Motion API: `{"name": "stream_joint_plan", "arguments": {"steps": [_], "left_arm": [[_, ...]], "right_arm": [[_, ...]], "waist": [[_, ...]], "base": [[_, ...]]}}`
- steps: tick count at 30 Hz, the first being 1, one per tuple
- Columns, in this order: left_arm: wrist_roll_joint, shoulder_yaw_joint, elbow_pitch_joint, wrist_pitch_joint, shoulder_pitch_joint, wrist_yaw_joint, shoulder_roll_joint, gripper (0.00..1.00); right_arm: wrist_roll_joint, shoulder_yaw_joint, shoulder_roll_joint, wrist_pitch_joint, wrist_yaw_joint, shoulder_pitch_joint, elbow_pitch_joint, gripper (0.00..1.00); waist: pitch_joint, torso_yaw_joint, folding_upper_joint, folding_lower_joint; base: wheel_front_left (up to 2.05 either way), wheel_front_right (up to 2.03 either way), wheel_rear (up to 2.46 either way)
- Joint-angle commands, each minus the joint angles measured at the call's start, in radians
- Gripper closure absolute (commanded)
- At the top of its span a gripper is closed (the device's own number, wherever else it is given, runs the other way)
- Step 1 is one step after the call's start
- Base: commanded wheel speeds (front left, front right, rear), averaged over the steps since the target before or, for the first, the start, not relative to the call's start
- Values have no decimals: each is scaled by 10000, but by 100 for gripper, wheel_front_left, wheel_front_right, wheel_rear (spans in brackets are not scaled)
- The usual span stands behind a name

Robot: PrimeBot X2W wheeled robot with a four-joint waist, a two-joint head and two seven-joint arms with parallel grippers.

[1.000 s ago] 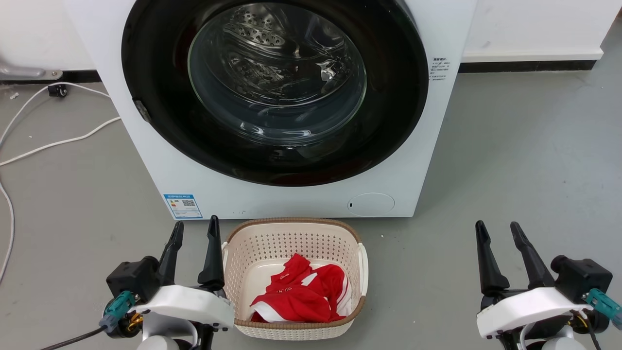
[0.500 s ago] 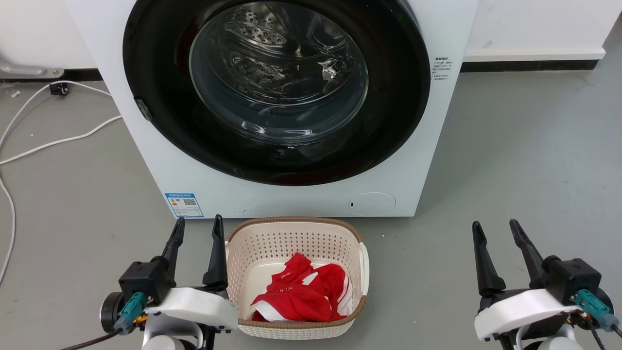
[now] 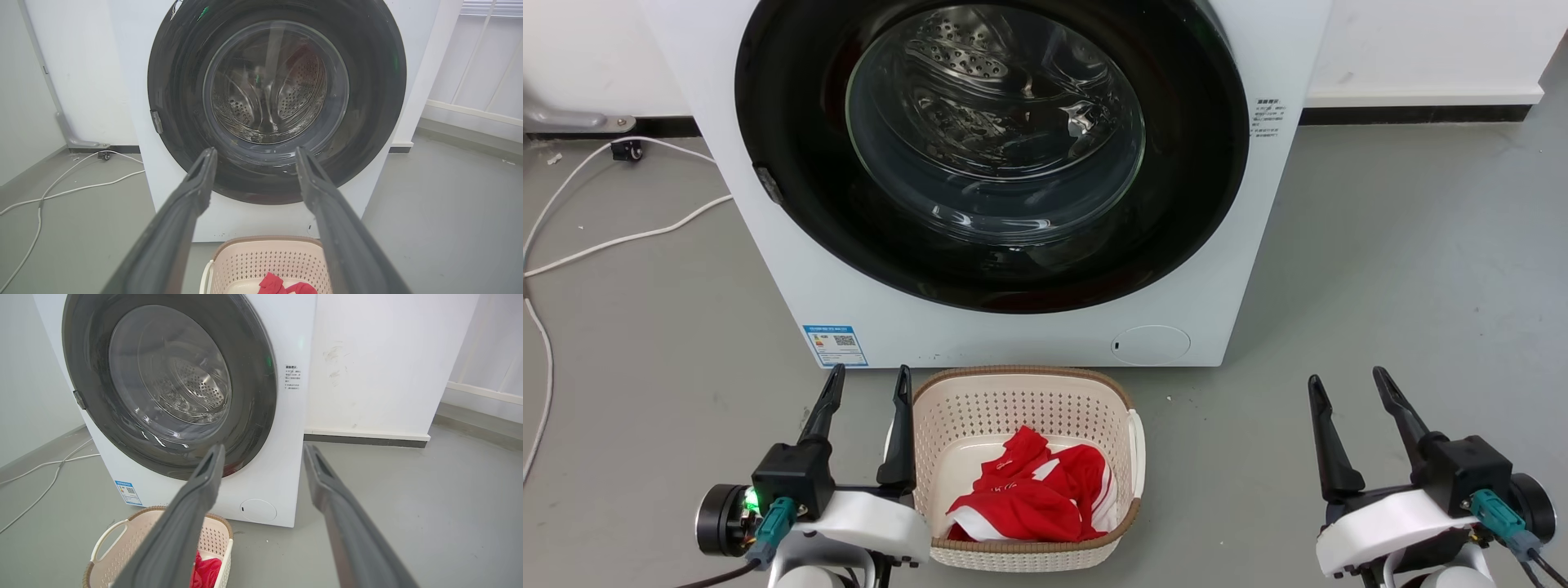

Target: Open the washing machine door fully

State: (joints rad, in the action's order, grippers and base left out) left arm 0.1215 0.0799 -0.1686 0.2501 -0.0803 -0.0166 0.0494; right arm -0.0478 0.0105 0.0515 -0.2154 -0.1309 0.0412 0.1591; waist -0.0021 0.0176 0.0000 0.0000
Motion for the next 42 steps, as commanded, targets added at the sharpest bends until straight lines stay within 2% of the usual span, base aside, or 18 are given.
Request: {"name": "stream_joint_plan", "arguments": {"steps": [1,7,21,22,23,24,38,40,42], "left_arm": [[-175,7,-14,80,85,40,16,0],[-461,62,-79,178,88,80,14,0],[-362,10,-170,155,38,123,14,0],[-357,2,-161,155,37,126,14,0],[-351,-6,-154,155,39,129,14,0],[-346,-15,-151,155,42,130,13,0],[-278,-66,-106,155,53,89,13,0],[-252,-64,-94,155,40,77,13,0],[-221,-43,-74,155,11,94,13,0]], "right_arm": [[185,17,-21,-78,3,44,-9,0],[463,27,-23,-122,3,58,47,0],[237,33,-23,-42,5,57,128,0],[191,38,-23,-33,5,60,149,18],[166,38,-23,-15,5,72,156,67],[103,40,-23,-4,5,84,167,100],[-865,-32,-23,87,3,166,378,100],[-1750,-109,-23,2,5,202,334,100],[-3807,-87,-23,-97,3,244,356,100]], "waist": [[2,-6,0,0],[18,-16,0,0],[54,3,0,0],[60,2,0,0],[63,1,0,0],[66,1,0,0],[86,0,0,0],[106,1,0,0],[135,2,0,0]], "base": [[0,0,0],[0,0,0],[0,0,0],[0,0,0],[0,0,0],[0,0,0],[0,0,0],[0,0,0],[0,0,0]]}}
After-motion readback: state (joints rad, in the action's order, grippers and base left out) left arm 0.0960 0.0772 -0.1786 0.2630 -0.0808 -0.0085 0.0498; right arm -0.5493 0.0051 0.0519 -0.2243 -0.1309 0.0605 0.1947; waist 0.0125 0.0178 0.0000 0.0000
